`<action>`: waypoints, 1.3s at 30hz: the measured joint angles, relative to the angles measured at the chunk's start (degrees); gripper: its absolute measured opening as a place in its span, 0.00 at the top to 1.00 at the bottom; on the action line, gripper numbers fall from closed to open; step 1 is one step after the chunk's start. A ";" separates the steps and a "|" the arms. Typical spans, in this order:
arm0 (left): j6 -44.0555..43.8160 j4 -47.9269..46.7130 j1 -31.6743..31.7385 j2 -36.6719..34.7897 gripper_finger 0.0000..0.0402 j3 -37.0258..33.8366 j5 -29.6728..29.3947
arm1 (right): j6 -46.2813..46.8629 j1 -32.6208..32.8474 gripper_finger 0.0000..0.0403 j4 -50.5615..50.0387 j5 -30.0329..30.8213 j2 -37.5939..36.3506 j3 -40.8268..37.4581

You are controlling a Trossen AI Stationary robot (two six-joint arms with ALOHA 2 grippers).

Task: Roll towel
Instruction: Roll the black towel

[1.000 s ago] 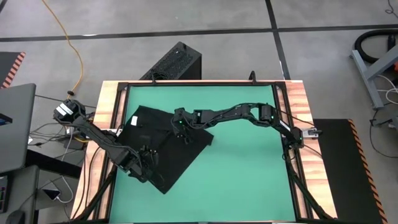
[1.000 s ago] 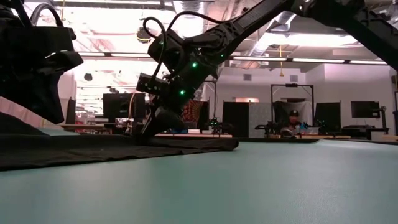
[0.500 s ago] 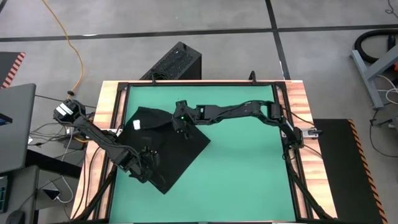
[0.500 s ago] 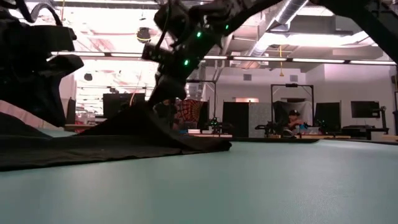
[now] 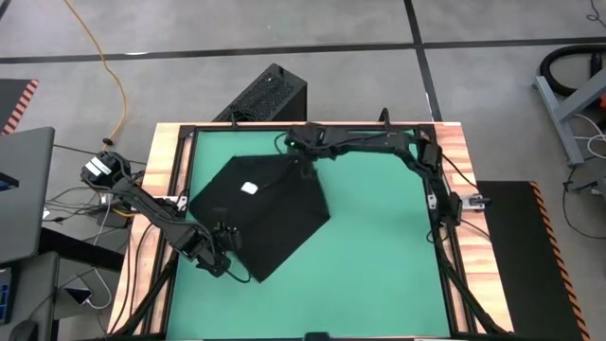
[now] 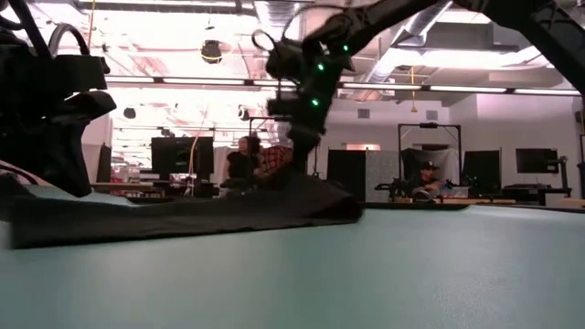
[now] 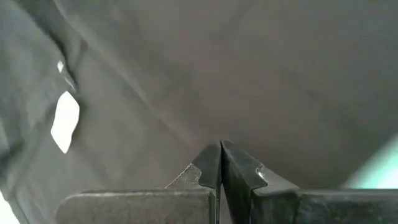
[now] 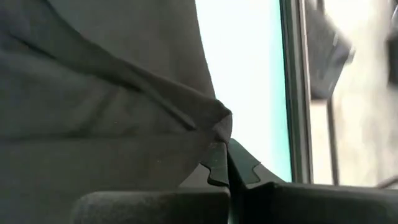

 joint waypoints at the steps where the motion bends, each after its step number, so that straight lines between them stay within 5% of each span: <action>1: -0.05 -0.40 0.00 0.00 1.00 0.00 0.48 | 1.12 -0.62 1.00 -1.21 0.00 0.01 -0.46; 17: -2.18 9.79 -0.02 0.02 1.00 -5.70 -3.71 | 34.90 0.77 1.00 -35.30 -4.10 -0.06 -2.60; 25: 6.30 20.62 -0.02 0.00 1.00 -5.70 -8.29 | 42.35 10.18 1.00 -28.41 -13.88 0.05 -9.86; 32: 14.07 29.98 -0.02 0.00 1.00 -7.41 -6.98 | 48.98 17.28 1.00 -28.32 -8.69 -0.45 -9.80; 39: 18.12 48.75 1.01 0.17 1.00 -15.64 -4.26 | 51.42 16.06 1.00 -29.27 -4.58 -0.57 -9.80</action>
